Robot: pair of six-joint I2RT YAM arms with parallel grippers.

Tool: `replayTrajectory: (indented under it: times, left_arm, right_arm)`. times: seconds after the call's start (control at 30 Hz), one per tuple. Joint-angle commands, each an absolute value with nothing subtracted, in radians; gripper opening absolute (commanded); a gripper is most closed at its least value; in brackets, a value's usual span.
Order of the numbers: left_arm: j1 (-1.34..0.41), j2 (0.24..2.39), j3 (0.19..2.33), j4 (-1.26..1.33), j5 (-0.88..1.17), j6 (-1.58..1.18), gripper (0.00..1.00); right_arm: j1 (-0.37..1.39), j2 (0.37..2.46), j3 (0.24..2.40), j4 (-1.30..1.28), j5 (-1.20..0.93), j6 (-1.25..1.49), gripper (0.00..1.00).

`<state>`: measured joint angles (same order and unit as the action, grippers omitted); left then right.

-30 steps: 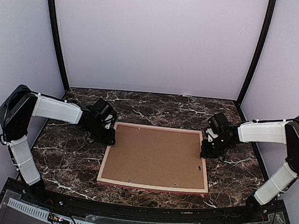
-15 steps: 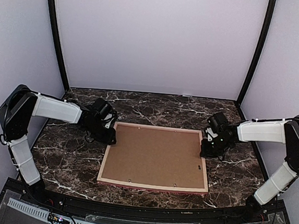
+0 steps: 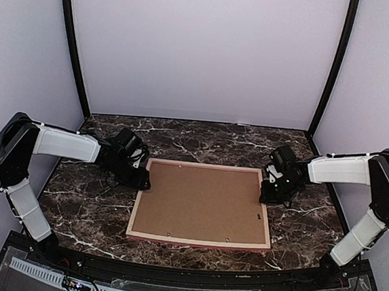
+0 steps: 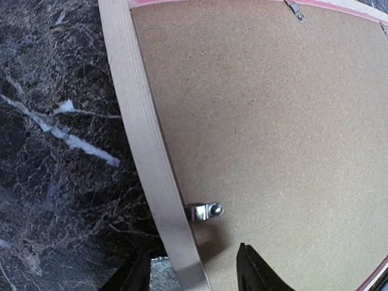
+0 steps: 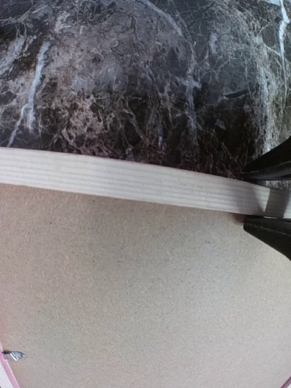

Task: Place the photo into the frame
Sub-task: Press the fastener onto the backboard.

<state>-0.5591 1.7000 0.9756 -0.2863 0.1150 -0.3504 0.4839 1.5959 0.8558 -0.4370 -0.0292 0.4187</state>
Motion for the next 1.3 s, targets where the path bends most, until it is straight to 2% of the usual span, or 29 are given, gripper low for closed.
replayTrajectory:
  times: [0.0, 0.33, 0.63, 0.93, 1.27]
  left_arm:
    - [-0.557, 1.654, 0.932, -0.314, 0.107, -0.385, 0.47]
    - [-0.557, 1.642, 0.897, -0.307, 0.107, -0.416, 0.32]
    - [-0.559, 1.615, 0.865, -0.303, 0.054, -0.487, 0.20]
    - [-0.578, 1.616, 0.855, -0.283, 0.039, -0.544, 0.17]
    - [-0.598, 1.645, 0.862, -0.278, 0.042, -0.556, 0.17]
  right_arm:
    - [0.485, 1.632, 0.853, -0.433, -0.026, 0.411, 0.24]
    - [0.486, 1.615, 0.850, -0.437, -0.028, 0.421, 0.33]
    - [0.486, 1.555, 0.855, -0.457, -0.047, 0.441, 0.51]
    - [0.520, 1.472, 0.802, -0.483, -0.086, 0.477, 0.57]
    - [0.604, 1.417, 0.706, -0.473, -0.090, 0.533, 0.58]
